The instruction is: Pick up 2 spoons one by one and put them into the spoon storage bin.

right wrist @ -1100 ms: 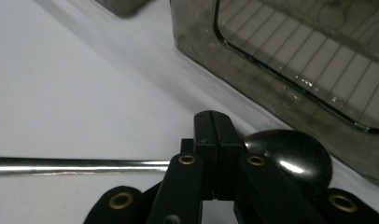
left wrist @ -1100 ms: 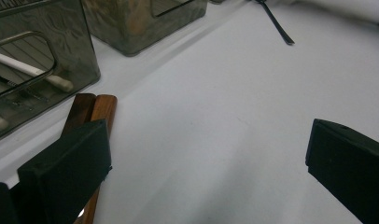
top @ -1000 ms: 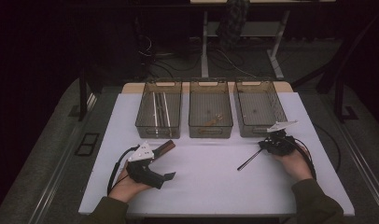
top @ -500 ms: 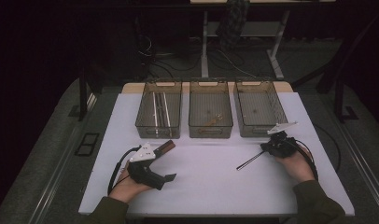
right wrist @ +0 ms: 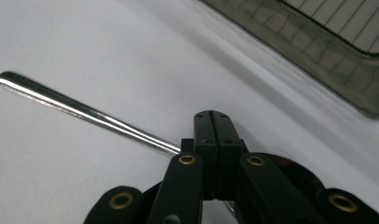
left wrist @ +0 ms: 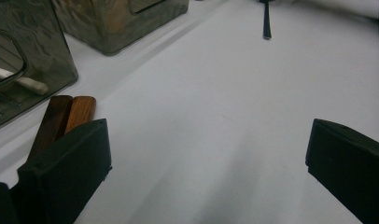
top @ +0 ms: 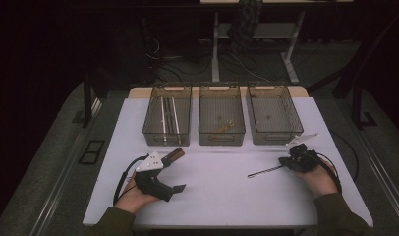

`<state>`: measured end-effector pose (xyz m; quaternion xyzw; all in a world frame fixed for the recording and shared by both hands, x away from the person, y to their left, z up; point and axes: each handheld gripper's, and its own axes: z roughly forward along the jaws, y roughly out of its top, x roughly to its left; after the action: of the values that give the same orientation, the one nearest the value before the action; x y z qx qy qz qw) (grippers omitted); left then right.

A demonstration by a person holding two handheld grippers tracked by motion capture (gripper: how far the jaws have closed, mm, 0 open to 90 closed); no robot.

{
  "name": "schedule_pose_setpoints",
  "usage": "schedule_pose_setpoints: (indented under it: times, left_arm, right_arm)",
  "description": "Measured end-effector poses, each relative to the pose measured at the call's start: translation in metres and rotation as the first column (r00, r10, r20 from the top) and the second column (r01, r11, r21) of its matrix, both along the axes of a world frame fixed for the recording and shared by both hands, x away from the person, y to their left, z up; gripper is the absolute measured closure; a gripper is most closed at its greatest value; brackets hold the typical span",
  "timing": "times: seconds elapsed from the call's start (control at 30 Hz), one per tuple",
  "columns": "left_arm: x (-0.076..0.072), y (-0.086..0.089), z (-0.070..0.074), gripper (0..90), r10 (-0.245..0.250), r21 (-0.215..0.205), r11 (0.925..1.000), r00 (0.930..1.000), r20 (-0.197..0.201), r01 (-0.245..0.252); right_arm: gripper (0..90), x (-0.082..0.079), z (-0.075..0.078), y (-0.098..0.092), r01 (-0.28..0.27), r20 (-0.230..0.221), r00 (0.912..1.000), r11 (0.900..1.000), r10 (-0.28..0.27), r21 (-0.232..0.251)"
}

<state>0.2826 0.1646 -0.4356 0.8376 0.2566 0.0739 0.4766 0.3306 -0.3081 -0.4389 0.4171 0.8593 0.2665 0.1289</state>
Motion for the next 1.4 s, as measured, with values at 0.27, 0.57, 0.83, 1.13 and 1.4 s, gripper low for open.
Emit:
schedule_pose_setpoints:
  times: [0.27, 0.57, 0.83, 1.13, 1.4]
  left_arm:
    - [0.000, 0.000, 0.000, 0.0, -0.006, -0.004, 1.0000, 1.0000, -0.004, 0.006]
    - [0.000, -0.001, -0.001, 0.0, -0.009, 0.002, 1.0000, 1.0000, -0.002, 0.009]
    - [0.000, -0.003, -0.001, 0.0, -0.020, 0.011, 0.9997, 0.9998, -0.003, 0.020]
    - [-0.001, -0.005, -0.002, 0.0, -0.032, 0.014, 0.9994, 0.9994, -0.010, 0.032]
    - [-0.001, -0.006, -0.003, 0.0, -0.038, 0.017, 0.9991, 0.9992, -0.013, 0.038]
  right_arm:
    - [89.5, -0.010, 0.002, -0.001, -0.008, -0.028, 0.9996, 1.000, 0.008, 0.002]
    - [60.8, -0.016, 0.018, -0.032, 0.069, 0.042, 0.9960, 0.978, -0.079, 0.195]
    - [54.4, -0.027, 0.007, -0.065, 0.105, 0.028, 0.9932, 0.974, -0.113, 0.199]
    - [54.9, -0.020, -0.003, -0.060, 0.087, -0.008, 0.9962, 0.979, -0.087, 0.182]
    - [60.0, -0.022, -0.008, -0.061, 0.054, -0.011, 0.9985, 0.983, -0.053, 0.174]
